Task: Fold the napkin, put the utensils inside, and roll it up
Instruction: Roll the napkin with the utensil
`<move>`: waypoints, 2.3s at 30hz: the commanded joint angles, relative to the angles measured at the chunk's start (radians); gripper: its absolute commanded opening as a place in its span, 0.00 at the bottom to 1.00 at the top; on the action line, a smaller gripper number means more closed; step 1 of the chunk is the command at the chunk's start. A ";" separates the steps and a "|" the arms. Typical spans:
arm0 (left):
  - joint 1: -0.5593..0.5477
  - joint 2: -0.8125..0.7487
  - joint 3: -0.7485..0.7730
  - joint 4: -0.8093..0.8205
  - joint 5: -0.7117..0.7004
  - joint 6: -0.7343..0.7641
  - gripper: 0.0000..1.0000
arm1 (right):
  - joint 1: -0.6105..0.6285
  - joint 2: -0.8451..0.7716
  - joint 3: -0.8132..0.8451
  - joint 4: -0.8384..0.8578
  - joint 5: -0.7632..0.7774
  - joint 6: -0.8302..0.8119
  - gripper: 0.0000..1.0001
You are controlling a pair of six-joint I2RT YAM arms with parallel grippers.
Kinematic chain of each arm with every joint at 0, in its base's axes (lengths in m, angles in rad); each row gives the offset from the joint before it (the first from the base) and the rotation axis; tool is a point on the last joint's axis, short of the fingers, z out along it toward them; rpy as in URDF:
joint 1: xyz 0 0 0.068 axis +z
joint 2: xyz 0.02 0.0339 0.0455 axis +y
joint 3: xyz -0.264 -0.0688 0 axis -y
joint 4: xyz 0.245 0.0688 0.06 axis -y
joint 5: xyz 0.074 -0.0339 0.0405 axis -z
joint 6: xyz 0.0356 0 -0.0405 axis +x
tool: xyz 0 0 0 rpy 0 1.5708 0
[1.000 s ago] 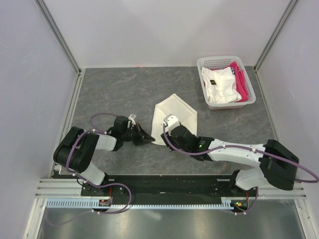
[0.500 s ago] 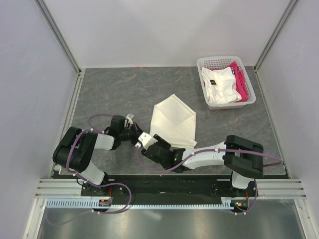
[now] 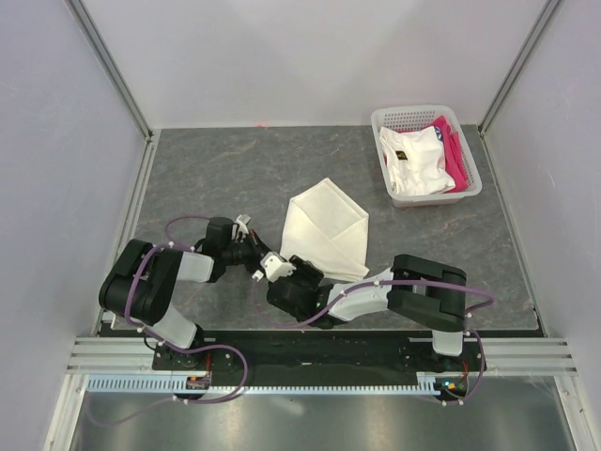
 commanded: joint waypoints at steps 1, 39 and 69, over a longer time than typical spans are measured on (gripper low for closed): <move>0.017 -0.027 0.005 -0.012 0.032 -0.014 0.02 | 0.003 0.008 -0.007 -0.002 0.122 0.042 0.62; 0.040 -0.234 -0.097 -0.042 -0.244 0.191 0.75 | -0.258 -0.146 -0.027 -0.184 -0.565 -0.099 0.00; -0.098 -0.524 -0.153 -0.029 -0.463 0.661 0.79 | -0.692 0.162 0.342 -0.574 -1.660 0.203 0.00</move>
